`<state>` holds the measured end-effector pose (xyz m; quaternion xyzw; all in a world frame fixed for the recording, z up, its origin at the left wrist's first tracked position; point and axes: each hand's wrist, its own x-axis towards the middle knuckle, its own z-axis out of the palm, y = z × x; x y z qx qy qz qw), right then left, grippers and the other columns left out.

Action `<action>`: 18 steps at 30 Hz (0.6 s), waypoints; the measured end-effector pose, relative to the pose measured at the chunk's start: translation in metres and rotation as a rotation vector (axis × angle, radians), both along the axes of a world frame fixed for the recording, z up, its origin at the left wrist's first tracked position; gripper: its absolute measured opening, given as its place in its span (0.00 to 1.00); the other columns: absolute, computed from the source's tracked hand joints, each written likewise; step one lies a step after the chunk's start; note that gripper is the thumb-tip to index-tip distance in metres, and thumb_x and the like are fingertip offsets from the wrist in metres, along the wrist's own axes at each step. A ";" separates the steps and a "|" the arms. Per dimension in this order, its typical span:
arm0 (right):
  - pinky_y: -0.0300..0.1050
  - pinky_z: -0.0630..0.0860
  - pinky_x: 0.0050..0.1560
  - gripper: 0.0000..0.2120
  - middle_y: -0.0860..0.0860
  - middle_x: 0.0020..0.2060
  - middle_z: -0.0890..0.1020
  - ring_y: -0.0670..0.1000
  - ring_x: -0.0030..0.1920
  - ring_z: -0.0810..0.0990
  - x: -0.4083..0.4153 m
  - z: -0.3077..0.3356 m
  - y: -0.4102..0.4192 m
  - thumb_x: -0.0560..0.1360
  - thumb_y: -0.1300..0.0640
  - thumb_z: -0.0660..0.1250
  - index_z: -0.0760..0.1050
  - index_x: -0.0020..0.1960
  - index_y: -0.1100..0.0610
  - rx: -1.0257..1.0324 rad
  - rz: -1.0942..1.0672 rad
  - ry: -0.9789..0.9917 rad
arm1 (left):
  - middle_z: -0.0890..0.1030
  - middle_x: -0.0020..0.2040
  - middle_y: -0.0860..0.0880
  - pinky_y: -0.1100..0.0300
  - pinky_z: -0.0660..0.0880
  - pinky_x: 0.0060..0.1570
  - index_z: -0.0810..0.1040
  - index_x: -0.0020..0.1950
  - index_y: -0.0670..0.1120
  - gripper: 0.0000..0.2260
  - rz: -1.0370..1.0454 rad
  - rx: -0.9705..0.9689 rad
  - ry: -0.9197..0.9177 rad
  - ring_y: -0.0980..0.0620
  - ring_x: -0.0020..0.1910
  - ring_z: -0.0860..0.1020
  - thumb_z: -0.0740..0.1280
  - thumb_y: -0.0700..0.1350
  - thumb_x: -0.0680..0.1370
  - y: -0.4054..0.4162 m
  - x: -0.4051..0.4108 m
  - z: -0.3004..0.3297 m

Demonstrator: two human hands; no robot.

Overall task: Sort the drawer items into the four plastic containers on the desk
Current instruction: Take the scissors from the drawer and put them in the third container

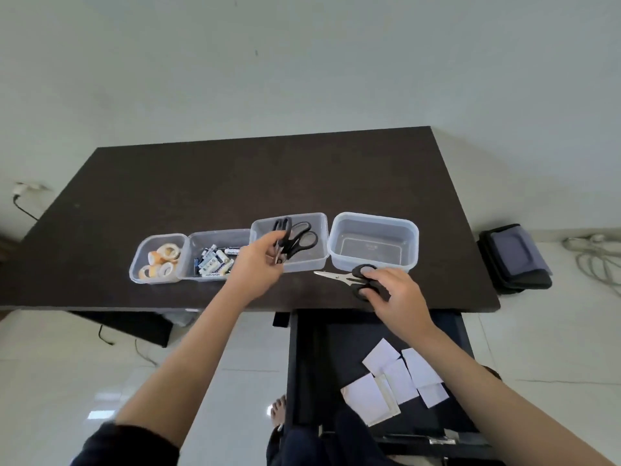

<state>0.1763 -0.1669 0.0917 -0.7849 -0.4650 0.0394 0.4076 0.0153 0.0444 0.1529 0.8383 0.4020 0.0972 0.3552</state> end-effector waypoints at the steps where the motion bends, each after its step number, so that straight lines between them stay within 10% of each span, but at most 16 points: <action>1: 0.42 0.76 0.50 0.14 0.51 0.47 0.83 0.53 0.50 0.80 -0.001 0.002 0.006 0.68 0.61 0.75 0.81 0.54 0.57 0.004 -0.018 -0.003 | 0.76 0.41 0.50 0.64 0.73 0.39 0.73 0.66 0.54 0.25 -0.047 0.024 0.032 0.55 0.34 0.74 0.66 0.34 0.72 0.013 0.008 0.004; 18: 0.34 0.69 0.51 0.14 0.51 0.43 0.83 0.54 0.45 0.80 -0.043 0.010 0.070 0.67 0.62 0.76 0.81 0.52 0.57 -0.078 -0.319 -0.050 | 0.81 0.59 0.48 0.57 0.74 0.48 0.71 0.70 0.54 0.23 -0.629 0.121 0.310 0.45 0.51 0.79 0.63 0.39 0.76 0.101 0.068 -0.037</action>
